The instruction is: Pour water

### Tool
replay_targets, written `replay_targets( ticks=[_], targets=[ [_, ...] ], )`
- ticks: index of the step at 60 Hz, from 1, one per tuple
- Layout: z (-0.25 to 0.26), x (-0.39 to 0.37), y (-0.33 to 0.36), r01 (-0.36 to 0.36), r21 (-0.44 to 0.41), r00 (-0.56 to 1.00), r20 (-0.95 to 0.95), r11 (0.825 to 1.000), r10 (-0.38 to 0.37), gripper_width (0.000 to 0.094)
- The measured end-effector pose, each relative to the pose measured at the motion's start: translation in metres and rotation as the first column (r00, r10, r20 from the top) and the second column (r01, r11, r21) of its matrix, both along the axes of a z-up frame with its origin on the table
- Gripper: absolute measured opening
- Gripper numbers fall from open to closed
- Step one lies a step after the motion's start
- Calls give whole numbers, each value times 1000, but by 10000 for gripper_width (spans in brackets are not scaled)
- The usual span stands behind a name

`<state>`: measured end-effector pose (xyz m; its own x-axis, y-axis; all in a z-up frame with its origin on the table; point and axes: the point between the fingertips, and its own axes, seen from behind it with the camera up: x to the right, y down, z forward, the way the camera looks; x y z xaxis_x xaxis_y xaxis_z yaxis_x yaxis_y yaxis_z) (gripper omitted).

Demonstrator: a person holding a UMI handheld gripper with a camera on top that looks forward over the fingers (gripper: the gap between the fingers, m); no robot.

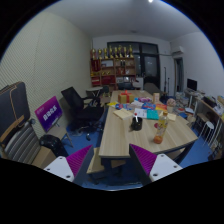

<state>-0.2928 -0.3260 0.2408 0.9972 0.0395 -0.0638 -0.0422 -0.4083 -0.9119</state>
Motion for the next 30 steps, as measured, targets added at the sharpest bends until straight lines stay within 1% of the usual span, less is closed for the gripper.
replay_targets(
  ticks=[2,4,8,13,18,24,30],
  targets=[
    [6,11,-5,10,2,1000,-1,1000,-10,814],
    [-2,15,5,25,5,1000,7,1000,-26,815],
    [0,51,5,56,29,998,21,998,-56,812],
    [-6,97,25,122,77,991,43,990,-125,814],
    [-23,161,52,170,91,984,42,981,-175,817],
    [-52,214,98,182,117,979,68,976,-190,817],
    [-88,260,159,164,125,981,79,978,-175,818]
  ],
)
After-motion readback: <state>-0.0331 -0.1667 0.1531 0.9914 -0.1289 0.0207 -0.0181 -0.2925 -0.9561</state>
